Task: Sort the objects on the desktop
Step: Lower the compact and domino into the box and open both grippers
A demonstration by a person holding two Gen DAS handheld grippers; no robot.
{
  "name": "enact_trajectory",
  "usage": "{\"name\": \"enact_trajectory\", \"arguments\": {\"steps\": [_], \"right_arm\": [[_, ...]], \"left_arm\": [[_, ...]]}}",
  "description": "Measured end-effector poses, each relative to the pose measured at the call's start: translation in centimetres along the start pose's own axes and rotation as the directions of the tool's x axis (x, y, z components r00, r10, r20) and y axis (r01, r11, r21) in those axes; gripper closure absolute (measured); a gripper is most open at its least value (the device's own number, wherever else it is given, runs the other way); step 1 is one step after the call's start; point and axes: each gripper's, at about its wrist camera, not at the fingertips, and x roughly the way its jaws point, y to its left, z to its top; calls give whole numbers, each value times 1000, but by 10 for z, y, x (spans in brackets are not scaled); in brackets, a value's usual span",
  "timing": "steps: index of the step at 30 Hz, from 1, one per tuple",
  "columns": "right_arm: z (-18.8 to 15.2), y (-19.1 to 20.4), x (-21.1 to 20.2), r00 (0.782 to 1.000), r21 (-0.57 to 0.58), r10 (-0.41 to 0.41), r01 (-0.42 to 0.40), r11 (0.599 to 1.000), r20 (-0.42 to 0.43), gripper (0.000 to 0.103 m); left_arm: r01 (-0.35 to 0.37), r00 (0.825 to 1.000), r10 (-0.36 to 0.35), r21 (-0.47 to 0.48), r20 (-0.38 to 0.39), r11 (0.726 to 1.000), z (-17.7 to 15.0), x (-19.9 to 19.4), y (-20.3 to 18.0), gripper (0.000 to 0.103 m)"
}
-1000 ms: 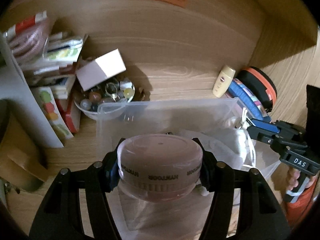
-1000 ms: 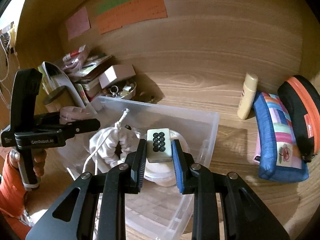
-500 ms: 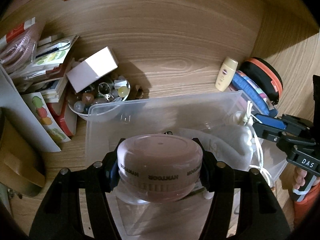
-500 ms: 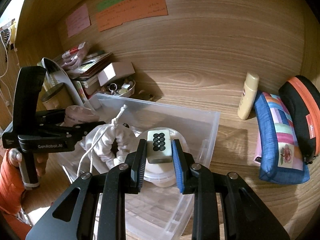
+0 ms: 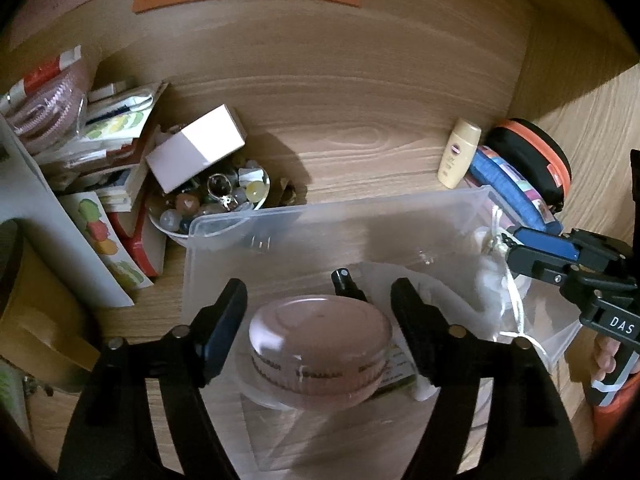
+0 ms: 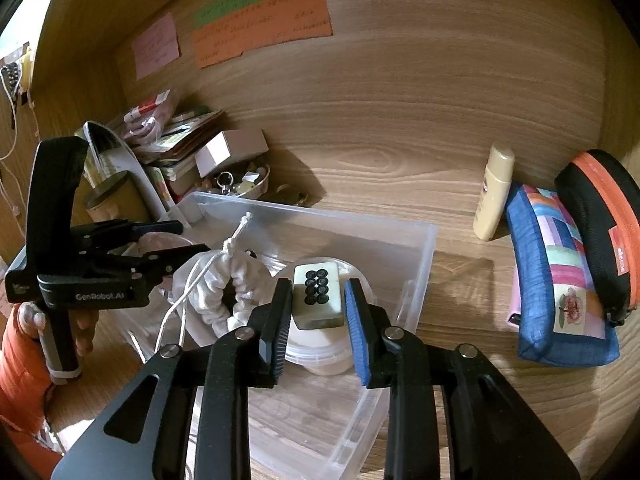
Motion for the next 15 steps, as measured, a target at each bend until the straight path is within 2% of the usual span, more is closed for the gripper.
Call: {"name": "enact_trajectory", "arguments": {"steps": [3, 7, 9, 14, 15], "right_arm": [[0, 2, -3, 1000, 1, -6, 6, 1000, 12, 66], [1, 6, -10, 999, -5, -13, 13, 1000, 33, 59], [2, 8, -14, 999, -8, -18, 19, 1000, 41, 52], [4, 14, -23, 998, -17, -25, 26, 1000, 55, 48], [4, 15, -24, 998, -17, -27, 28, 999, 56, 44]], "left_arm": [[-1, 1000, 1, 6, 7, 1000, 2, -4, -1, 28], [-5, 1000, 5, 13, 20, 1000, 4, -13, -1, 21], [-11, 999, 10, 19, 32, 1000, 4, -18, -2, 19], [-27, 998, 25, 27, 57, 999, 2, -33, -5, 11], [-27, 998, 25, 24, 60, 999, 1, -36, -5, 10]]}}
